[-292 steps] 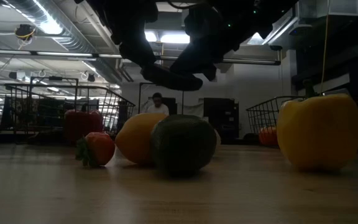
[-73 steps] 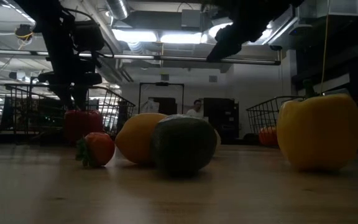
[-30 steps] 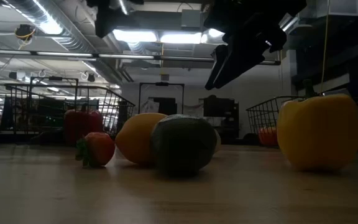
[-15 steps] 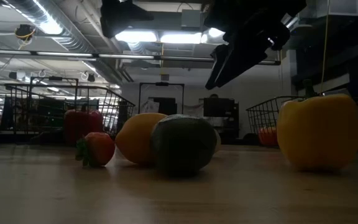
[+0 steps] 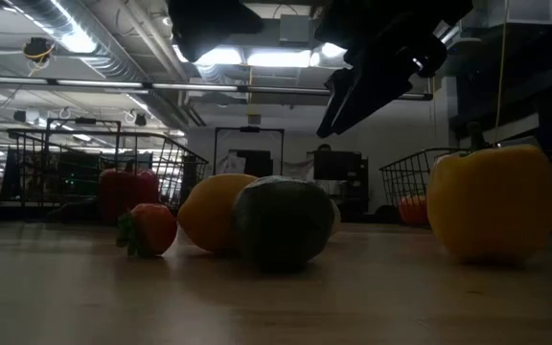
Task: Sort produce into baskets
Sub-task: Put the bottom lemon into the right gold wire basket
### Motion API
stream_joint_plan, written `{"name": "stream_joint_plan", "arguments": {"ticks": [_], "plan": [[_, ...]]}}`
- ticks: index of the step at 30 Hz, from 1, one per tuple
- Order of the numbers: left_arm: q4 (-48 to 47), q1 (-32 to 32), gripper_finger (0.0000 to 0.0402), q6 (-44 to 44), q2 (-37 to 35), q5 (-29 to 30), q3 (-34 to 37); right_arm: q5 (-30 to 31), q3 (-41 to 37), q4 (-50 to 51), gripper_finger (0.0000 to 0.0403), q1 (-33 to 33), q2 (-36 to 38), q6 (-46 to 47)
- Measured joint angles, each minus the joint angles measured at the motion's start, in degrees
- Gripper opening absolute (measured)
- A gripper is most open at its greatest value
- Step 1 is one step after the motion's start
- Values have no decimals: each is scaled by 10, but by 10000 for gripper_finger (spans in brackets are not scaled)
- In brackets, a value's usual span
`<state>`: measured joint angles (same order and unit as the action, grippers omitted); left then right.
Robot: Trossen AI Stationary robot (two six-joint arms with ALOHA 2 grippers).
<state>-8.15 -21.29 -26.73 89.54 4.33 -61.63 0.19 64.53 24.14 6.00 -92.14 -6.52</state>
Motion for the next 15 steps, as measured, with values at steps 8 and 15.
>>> {"name": "stream_joint_plan", "arguments": {"ticks": [8, 15], "plan": [[-82, -8, 230, -65, 37, 62, -15, -7, 0, 0, 237, 0, 0, 0], [-124, -8, 230, -137, 71, 70, -15, -9, 0, 0, 237, 0, 0, 0]]}}
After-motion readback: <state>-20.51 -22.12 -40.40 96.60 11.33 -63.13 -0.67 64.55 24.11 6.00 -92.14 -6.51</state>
